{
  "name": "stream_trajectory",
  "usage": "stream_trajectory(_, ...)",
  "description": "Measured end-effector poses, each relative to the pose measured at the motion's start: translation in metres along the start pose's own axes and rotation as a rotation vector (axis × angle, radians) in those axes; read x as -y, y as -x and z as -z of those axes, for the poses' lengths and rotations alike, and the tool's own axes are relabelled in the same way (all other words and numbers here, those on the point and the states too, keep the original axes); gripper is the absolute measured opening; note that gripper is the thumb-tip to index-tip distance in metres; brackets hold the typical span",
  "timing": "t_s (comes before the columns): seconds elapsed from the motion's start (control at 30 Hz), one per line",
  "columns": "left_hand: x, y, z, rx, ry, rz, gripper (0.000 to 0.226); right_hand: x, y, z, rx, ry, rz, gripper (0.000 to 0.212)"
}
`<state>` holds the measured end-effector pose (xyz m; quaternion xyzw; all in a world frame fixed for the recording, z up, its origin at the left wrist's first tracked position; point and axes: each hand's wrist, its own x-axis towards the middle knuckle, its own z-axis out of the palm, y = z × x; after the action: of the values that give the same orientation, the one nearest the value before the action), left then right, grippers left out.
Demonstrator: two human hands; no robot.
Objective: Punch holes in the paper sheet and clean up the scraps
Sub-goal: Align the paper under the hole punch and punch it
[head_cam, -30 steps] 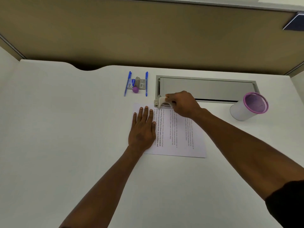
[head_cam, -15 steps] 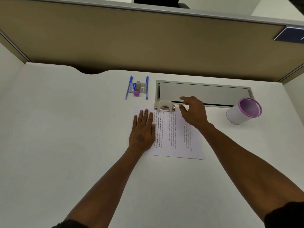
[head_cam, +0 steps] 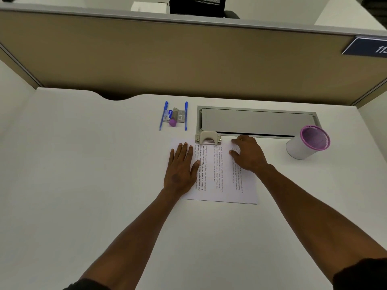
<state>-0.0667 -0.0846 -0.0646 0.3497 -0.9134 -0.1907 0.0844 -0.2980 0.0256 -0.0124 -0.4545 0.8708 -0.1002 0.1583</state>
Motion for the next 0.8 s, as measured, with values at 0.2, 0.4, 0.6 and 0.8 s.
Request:
stream_trajectory(0.2, -0.002, -0.001, 0.003, -0.079, 0.028, 0.010, 0.069, -0.001, 0.001, -0.002, -0.024, 0.007, 0.006, 0.053)
stream_trajectory(0.4, -0.003, -0.015, 0.010, -0.100, 0.021, 0.084, 0.065, -0.001, 0.000, -0.002, -0.023, 0.009, 0.005, 0.052)
stream_trajectory(0.6, -0.010, -0.042, 0.024, -0.112, 0.062, -0.014, 0.054, 0.009, -0.004, -0.002, -0.069, -0.017, 0.036, 0.049)
stream_trajectory(0.8, -0.027, -0.072, 0.039, -0.107, 0.022, -0.127, 0.049, 0.021, -0.019, -0.002, -0.073, -0.097, -0.027, 0.033)
